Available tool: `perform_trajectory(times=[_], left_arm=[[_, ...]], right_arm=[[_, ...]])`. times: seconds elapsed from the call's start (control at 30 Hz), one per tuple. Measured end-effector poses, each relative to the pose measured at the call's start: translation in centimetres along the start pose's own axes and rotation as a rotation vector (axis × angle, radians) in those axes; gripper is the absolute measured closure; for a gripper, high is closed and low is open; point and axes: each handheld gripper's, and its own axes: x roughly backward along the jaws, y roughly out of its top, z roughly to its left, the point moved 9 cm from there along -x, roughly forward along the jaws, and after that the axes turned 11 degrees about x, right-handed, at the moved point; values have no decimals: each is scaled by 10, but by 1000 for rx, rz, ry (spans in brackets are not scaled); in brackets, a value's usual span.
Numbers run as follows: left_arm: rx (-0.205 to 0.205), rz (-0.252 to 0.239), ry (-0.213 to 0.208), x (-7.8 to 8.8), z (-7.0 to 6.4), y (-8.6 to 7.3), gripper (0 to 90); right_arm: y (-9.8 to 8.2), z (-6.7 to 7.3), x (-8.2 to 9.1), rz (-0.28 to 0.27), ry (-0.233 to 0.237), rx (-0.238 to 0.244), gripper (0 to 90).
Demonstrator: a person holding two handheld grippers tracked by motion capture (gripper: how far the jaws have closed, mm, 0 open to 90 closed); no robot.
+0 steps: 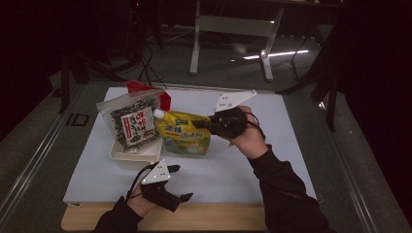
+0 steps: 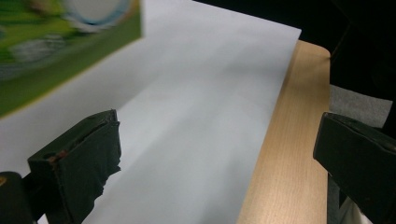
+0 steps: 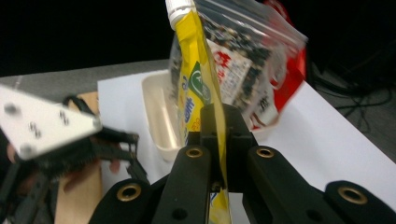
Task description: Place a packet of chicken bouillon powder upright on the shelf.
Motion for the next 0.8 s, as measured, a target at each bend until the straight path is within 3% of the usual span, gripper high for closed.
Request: perform_trajectory(times=[0.17, 0.4, 0.8], left_arm=[[-7, -18, 10, 1, 0, 0, 20], [-7, -6, 19, 1, 1, -7, 19], [-13, 7, 15, 0, -1, -14, 19]], right_arm=[[17, 0, -13, -39, 9, 11, 898], [41, 3, -36, -85, 50, 25, 898], [64, 19, -94, -121, 116, 27, 898]])
